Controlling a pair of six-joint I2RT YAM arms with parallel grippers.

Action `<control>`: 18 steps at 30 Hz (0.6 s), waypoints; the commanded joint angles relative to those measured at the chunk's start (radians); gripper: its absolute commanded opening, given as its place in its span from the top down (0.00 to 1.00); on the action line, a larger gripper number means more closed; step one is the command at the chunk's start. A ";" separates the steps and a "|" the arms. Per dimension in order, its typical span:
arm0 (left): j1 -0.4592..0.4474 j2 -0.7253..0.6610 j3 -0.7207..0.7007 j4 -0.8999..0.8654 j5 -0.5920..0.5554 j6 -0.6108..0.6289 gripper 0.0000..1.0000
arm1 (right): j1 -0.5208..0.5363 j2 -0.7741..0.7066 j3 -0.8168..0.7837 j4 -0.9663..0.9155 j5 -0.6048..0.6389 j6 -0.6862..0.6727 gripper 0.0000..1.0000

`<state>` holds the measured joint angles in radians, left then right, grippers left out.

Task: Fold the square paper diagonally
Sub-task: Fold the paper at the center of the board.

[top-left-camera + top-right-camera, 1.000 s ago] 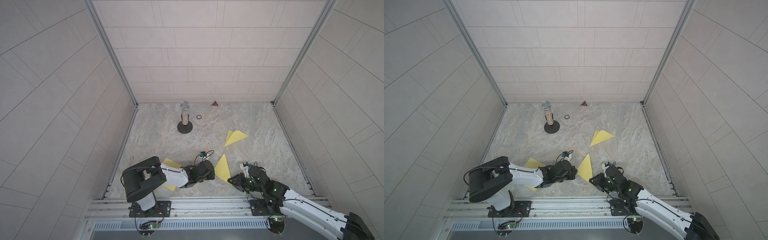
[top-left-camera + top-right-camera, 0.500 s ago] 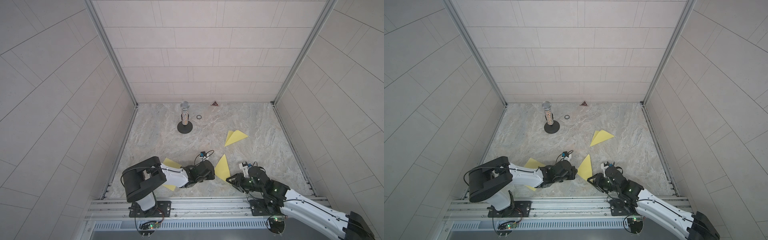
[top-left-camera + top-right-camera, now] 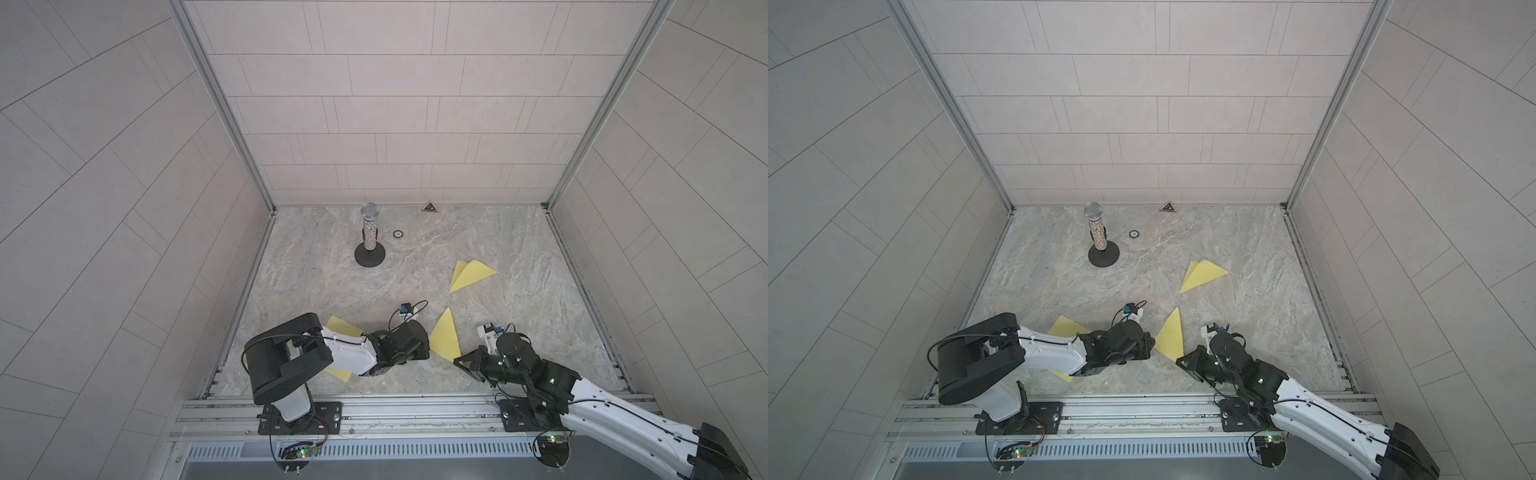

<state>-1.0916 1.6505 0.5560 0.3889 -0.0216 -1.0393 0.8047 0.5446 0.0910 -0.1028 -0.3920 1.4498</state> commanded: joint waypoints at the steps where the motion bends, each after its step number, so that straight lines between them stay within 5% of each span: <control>1: -0.003 0.068 -0.053 -0.210 -0.003 0.010 1.00 | 0.005 -0.013 0.025 -0.020 0.023 0.000 1.00; 4: -0.003 0.066 -0.053 -0.209 -0.002 0.010 1.00 | 0.005 -0.009 0.025 -0.024 0.033 -0.018 1.00; 7: -0.004 0.068 -0.054 -0.209 -0.002 0.010 1.00 | 0.005 0.003 0.039 -0.054 0.064 -0.054 0.65; 10: -0.004 0.066 -0.054 -0.209 -0.001 0.012 1.00 | 0.004 0.022 0.045 -0.037 0.087 -0.092 0.48; 18: -0.003 0.069 -0.054 -0.209 -0.001 0.013 1.00 | 0.002 0.291 0.133 0.075 0.066 -0.234 0.44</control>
<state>-1.0916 1.6505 0.5560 0.3889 -0.0223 -1.0393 0.8051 0.7624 0.1947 -0.0879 -0.3305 1.2907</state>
